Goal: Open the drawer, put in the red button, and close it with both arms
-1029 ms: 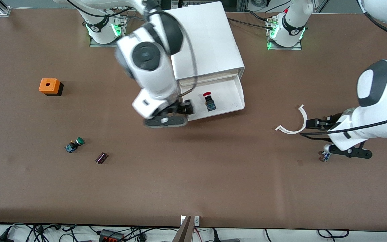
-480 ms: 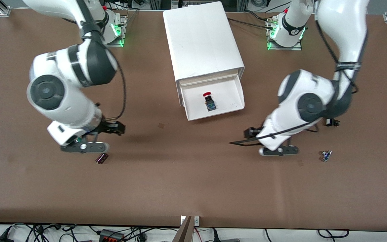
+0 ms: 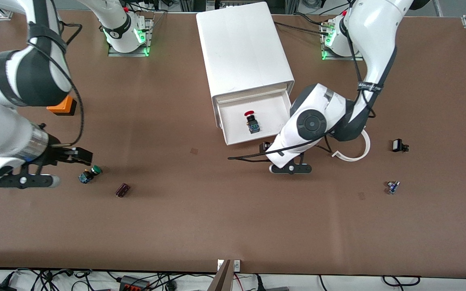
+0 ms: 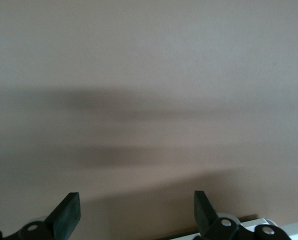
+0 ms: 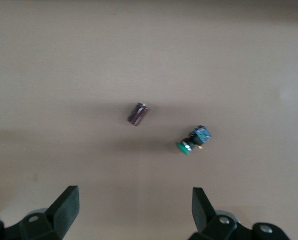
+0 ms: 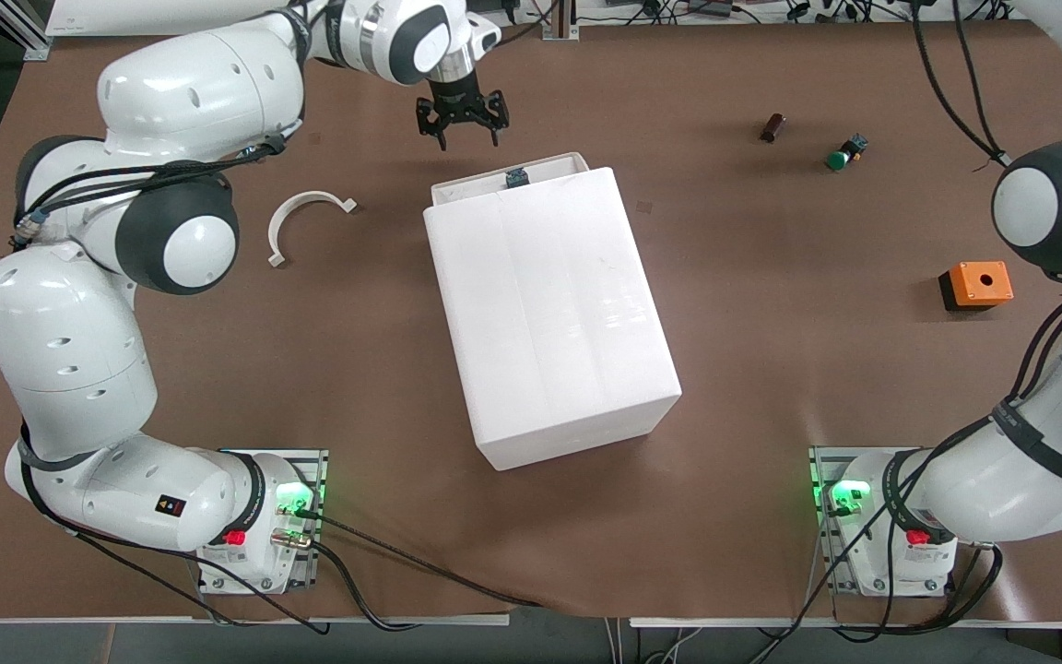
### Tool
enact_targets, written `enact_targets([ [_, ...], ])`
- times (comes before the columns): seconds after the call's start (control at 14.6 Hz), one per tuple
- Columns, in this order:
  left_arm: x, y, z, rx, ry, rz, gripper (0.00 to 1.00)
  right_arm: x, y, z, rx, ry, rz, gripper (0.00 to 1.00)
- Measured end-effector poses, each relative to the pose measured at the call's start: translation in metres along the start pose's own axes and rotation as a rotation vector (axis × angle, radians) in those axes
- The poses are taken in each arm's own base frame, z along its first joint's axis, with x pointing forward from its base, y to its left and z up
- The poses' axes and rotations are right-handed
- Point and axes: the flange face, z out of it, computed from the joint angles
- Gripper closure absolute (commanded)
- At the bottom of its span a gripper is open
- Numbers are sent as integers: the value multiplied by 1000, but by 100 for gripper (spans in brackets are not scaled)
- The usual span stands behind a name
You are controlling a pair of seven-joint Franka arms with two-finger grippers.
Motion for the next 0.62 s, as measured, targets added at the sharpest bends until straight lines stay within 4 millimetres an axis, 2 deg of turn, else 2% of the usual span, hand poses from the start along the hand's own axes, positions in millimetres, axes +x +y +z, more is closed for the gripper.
enact_targets([
  [0.21,-6,8,22,11,-33,-47,0,-7,48,-16,10,10,32,0],
  [0.41,-33,34,35,-3,-89,-122,0,-26,98,-38,21,23,69,0],
  [0.62,-63,51,51,36,-169,-129,0,-46,131,-59,27,39,48,0],
])
